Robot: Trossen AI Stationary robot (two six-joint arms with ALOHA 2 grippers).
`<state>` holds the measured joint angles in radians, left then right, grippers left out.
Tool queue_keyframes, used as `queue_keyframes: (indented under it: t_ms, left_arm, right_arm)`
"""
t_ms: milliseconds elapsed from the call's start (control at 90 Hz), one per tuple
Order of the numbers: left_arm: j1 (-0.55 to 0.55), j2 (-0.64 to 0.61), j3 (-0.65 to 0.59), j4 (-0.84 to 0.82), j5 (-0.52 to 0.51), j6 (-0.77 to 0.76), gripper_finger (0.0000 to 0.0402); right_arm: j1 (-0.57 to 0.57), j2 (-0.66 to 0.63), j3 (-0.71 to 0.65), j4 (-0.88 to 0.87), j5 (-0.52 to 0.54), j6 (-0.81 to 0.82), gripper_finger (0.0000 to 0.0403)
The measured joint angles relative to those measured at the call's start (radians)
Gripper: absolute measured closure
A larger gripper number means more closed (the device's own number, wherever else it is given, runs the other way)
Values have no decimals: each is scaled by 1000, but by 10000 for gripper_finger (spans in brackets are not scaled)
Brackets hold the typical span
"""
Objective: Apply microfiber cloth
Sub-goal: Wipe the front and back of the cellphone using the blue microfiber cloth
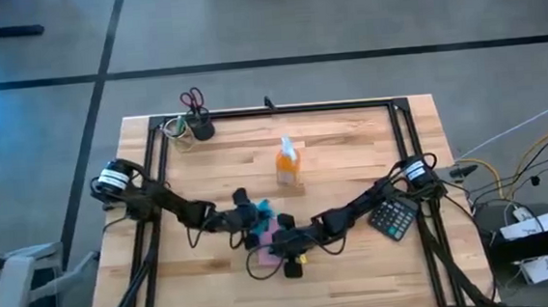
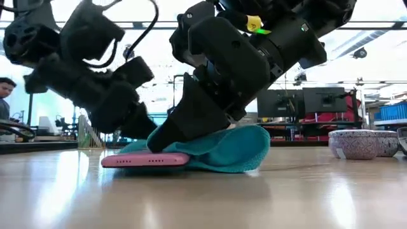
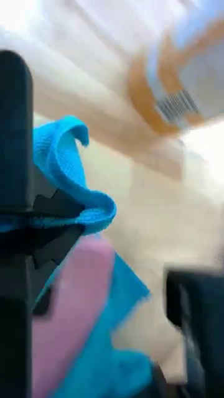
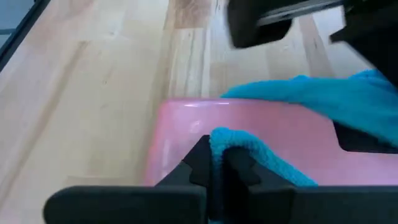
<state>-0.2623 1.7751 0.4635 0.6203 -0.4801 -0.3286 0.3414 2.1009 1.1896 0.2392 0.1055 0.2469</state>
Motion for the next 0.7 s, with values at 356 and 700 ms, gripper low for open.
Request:
queue_keyframes:
  t_ms: [356, 700]
  left_arm:
    - [0, -11, -65, 88, -23, -56, 401]
    - [-3, -12, -61, 105, -18, -71, 402]
  right_arm:
    - [52, -212, -4, -409, 205, -56, 403]
    - [63, -142, -28, -421, 199, 109, 403]
